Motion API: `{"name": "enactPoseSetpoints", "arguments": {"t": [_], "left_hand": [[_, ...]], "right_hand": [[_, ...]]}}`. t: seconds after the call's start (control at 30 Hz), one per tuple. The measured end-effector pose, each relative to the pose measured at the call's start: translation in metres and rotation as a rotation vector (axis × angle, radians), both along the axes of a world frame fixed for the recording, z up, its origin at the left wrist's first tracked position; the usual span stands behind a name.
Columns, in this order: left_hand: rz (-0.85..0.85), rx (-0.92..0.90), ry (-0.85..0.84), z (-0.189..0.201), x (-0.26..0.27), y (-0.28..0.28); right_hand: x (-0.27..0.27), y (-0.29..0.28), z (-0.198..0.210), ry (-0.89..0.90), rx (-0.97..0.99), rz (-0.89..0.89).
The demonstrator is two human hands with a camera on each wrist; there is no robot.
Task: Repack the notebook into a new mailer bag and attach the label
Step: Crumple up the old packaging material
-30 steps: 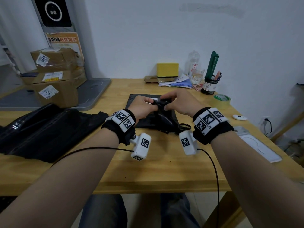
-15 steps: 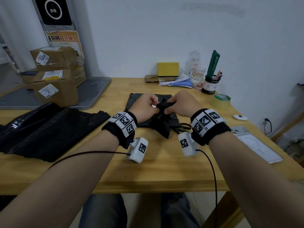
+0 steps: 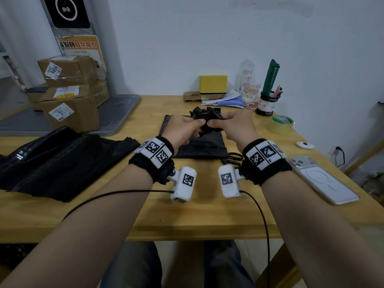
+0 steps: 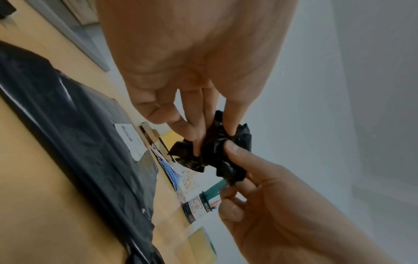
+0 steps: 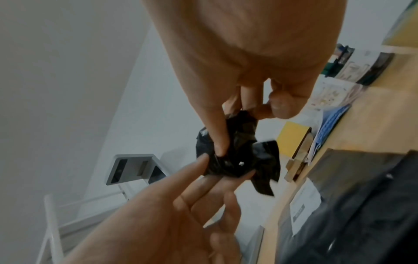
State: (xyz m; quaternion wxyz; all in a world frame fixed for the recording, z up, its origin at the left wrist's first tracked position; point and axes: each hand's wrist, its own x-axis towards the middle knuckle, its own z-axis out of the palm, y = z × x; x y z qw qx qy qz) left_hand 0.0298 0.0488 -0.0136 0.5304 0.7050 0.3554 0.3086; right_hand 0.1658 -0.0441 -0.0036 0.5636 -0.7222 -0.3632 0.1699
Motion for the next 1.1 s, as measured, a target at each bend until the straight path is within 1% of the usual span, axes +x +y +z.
{"name": "enactPoseSetpoints", "arguments": {"t": [0.1,0.17,0.27,0.37,0.47,0.57,0.7,0.77,0.9,0.97,1.0,1.07,1.1], "left_hand": [[0.005,0.007,-0.024,-0.001,-0.001,-0.001],[-0.009,-0.007,-0.032,-0.001,-0.004,0.000],[-0.055,-0.110,-0.086,0.000,-0.009,0.001],[-0.110,-0.198,-0.132,0.005,-0.012,0.001],[-0.160,-0.217,-0.175,0.008,-0.014,0.000],[-0.208,-0.235,-0.220,0.009,-0.013,-0.004],[-0.296,-0.266,-0.332,0.009,-0.010,-0.008],[-0.287,-0.218,-0.328,0.010,-0.009,-0.008],[-0.154,-0.068,-0.226,0.014,-0.009,-0.002],[-0.112,-0.052,-0.187,0.014,-0.010,0.000],[-0.103,-0.048,-0.169,0.013,-0.010,0.002],[-0.119,-0.019,-0.131,0.012,-0.013,0.000],[-0.137,-0.007,-0.116,0.011,-0.014,0.000]], "right_hand": [[-0.004,0.000,-0.006,0.072,-0.008,0.052],[-0.005,-0.001,-0.006,0.104,-0.026,0.119],[-0.005,-0.003,-0.001,0.188,-0.033,0.246],[-0.002,-0.004,0.001,0.335,-0.017,0.389],[0.003,-0.007,0.001,0.497,0.000,0.493],[0.006,-0.010,-0.001,0.650,0.000,0.536],[0.006,-0.014,-0.001,0.814,-0.103,0.572],[0.006,-0.015,0.001,0.798,-0.134,0.533],[0.003,-0.013,-0.004,0.638,-0.133,0.382],[0.002,-0.012,-0.007,0.510,-0.051,0.289],[0.000,-0.012,-0.007,0.437,0.007,0.269],[-0.002,-0.014,-0.004,0.285,0.090,0.293],[-0.004,-0.016,-0.003,0.203,0.097,0.325]]}}
